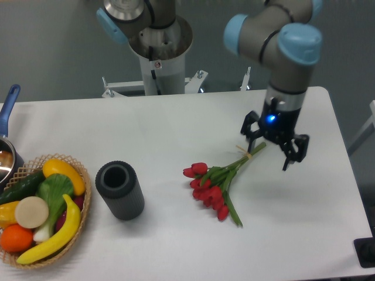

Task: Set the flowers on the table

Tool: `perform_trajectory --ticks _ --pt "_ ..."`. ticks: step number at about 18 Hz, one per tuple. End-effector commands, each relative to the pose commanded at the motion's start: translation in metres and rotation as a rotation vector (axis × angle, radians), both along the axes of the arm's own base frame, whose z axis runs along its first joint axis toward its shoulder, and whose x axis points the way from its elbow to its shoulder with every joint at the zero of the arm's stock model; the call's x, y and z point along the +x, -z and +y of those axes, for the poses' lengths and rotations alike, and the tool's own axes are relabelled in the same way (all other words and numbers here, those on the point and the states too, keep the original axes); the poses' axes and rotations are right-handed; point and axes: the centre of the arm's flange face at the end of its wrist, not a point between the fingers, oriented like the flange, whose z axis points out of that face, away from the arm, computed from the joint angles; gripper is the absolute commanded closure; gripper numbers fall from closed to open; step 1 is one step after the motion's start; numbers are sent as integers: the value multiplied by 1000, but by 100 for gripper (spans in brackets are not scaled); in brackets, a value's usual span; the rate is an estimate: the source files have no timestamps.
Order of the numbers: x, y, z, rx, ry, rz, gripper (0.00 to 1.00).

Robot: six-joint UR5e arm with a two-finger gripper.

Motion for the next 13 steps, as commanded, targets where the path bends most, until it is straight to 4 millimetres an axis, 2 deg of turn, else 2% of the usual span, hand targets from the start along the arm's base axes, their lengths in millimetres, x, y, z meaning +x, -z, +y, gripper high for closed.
perform_trajectory --ticks 5,9,13 --pt "1 -21 -46 -34 99 1 0" --pt "-3 -40 -115 -50 204 0 0" --pt "-5 -48 -154 -51 262 13 0"
